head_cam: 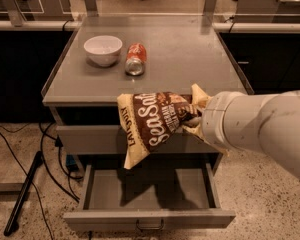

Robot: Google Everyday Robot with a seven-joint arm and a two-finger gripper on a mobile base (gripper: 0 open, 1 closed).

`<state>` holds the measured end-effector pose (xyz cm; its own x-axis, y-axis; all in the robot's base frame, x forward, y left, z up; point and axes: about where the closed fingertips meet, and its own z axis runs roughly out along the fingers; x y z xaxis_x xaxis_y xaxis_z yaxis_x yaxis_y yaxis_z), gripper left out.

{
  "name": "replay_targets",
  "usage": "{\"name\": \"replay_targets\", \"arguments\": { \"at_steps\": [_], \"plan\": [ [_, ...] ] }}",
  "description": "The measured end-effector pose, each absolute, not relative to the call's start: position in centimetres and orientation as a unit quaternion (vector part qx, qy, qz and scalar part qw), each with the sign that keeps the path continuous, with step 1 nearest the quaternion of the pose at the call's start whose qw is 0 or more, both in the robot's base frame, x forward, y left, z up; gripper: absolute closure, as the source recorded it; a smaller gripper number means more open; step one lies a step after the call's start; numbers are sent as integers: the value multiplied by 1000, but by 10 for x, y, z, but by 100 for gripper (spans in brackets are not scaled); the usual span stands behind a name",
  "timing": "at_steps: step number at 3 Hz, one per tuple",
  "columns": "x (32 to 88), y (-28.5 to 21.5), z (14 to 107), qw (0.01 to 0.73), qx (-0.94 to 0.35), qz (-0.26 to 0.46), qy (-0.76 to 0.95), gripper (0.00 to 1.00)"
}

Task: Pick brown chip bag from middle drawer and place on counter

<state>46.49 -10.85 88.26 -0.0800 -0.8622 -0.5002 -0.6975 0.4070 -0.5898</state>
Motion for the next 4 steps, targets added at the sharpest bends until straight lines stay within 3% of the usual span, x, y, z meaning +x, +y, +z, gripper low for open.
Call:
{"name": "replay_targets", "arguments": {
  "at_steps": [2, 4],
  "plan": [
    [508, -105, 928, 430, -533, -133, 717, 100],
    [592, -109, 946, 437, -516, -135, 724, 100]
  ]
}}
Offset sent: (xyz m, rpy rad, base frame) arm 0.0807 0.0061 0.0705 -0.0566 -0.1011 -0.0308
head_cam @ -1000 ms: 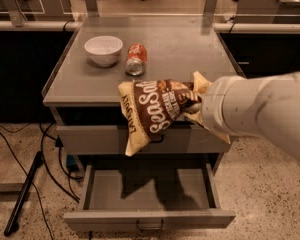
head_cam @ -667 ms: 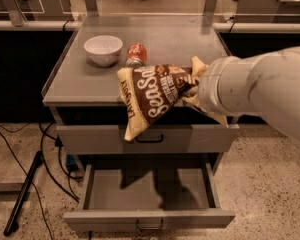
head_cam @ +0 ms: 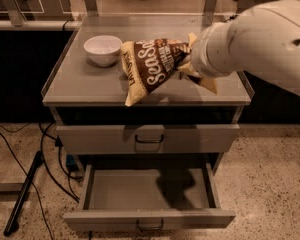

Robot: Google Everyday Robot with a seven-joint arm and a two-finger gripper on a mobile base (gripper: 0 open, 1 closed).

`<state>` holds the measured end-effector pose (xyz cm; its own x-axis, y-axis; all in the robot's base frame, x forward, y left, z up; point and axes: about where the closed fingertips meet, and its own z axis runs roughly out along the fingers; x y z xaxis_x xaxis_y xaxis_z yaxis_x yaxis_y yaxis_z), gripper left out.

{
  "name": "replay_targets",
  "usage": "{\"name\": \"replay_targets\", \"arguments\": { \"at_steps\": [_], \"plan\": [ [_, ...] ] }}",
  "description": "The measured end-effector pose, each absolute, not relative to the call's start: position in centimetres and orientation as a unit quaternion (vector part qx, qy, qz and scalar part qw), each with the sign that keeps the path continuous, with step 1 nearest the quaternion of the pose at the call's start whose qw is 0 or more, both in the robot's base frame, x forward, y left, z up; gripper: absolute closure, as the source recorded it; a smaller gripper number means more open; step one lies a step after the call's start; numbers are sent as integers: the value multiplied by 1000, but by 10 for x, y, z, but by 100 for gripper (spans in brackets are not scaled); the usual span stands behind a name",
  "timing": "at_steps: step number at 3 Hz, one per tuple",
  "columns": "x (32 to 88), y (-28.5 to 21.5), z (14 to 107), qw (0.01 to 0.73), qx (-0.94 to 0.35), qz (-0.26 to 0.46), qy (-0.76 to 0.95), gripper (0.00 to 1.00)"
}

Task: Pick brown chip bag from middle drawer and place on counter

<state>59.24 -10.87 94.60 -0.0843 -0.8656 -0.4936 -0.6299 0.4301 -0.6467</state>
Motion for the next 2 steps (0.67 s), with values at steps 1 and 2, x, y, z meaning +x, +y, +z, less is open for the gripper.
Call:
{"name": "replay_targets", "arguments": {
  "at_steps": [1, 2],
  "plan": [
    [638, -111, 949, 439, -504, -124, 734, 100],
    [660, -113, 948, 438, -495, -113, 742, 100]
  ]
}}
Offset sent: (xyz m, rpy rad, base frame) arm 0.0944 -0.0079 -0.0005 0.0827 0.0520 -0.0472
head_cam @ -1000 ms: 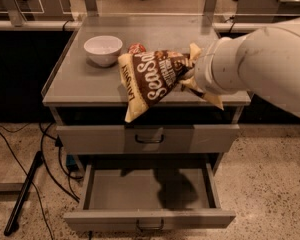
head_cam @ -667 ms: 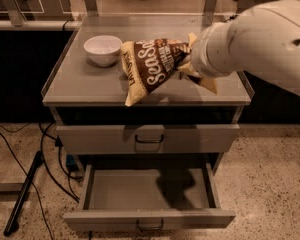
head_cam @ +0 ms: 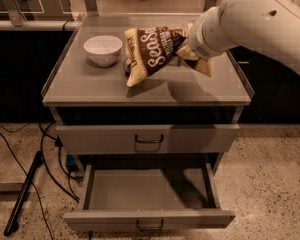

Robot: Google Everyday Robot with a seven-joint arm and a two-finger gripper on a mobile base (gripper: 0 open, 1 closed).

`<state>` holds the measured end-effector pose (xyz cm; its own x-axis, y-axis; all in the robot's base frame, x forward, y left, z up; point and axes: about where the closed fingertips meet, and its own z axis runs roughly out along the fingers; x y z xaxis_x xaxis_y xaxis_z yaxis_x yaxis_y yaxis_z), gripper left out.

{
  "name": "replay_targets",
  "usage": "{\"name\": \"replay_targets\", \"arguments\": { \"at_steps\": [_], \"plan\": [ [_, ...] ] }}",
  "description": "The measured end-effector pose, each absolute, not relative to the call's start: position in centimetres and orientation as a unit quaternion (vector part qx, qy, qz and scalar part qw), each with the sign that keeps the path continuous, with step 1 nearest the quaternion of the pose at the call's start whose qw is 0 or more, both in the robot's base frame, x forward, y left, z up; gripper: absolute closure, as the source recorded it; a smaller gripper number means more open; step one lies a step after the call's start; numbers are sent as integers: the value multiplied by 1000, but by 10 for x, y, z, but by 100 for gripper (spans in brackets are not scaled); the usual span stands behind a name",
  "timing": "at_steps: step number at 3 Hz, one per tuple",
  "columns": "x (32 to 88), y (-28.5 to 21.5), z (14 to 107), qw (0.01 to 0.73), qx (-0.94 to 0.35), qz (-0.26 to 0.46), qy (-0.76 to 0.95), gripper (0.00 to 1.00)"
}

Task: Pick brown chip bag from middle drawer and place on counter

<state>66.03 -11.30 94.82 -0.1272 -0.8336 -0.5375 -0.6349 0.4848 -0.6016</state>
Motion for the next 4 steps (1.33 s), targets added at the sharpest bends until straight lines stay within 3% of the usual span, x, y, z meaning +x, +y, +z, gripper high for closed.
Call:
{"name": "replay_targets", "arguments": {
  "at_steps": [4],
  "plan": [
    [684, -126, 920, 427, -463, -75, 773, 100]
  ]
}}
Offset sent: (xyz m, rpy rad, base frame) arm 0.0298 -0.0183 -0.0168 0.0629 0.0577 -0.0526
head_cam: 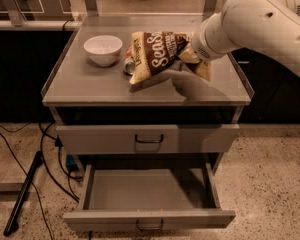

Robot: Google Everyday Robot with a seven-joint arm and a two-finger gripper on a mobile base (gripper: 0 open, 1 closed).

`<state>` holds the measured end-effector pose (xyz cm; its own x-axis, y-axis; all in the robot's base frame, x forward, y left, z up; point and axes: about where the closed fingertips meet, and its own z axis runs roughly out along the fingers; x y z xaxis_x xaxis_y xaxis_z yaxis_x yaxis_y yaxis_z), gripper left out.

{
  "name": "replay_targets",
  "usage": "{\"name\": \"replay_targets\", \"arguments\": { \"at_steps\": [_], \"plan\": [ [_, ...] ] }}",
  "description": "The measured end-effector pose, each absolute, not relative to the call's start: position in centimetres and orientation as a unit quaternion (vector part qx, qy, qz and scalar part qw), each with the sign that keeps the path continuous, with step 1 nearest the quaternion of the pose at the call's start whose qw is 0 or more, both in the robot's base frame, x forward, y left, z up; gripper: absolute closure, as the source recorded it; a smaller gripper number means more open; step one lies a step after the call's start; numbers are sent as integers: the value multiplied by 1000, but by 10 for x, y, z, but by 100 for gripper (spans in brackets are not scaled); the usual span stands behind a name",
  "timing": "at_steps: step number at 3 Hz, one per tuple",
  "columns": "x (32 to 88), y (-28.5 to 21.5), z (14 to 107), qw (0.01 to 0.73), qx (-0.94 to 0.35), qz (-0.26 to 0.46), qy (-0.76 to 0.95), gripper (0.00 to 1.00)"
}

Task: Pick brown chip bag from middle drawer and place on counter

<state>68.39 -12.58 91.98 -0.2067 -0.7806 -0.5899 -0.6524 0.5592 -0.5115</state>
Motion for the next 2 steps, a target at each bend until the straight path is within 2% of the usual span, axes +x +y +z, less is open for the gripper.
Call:
{"name": "replay_targets", "arguments": {
  "at_steps": [2],
  "plan": [
    [683, -129, 878, 409, -447, -45, 794, 100]
  ]
}}
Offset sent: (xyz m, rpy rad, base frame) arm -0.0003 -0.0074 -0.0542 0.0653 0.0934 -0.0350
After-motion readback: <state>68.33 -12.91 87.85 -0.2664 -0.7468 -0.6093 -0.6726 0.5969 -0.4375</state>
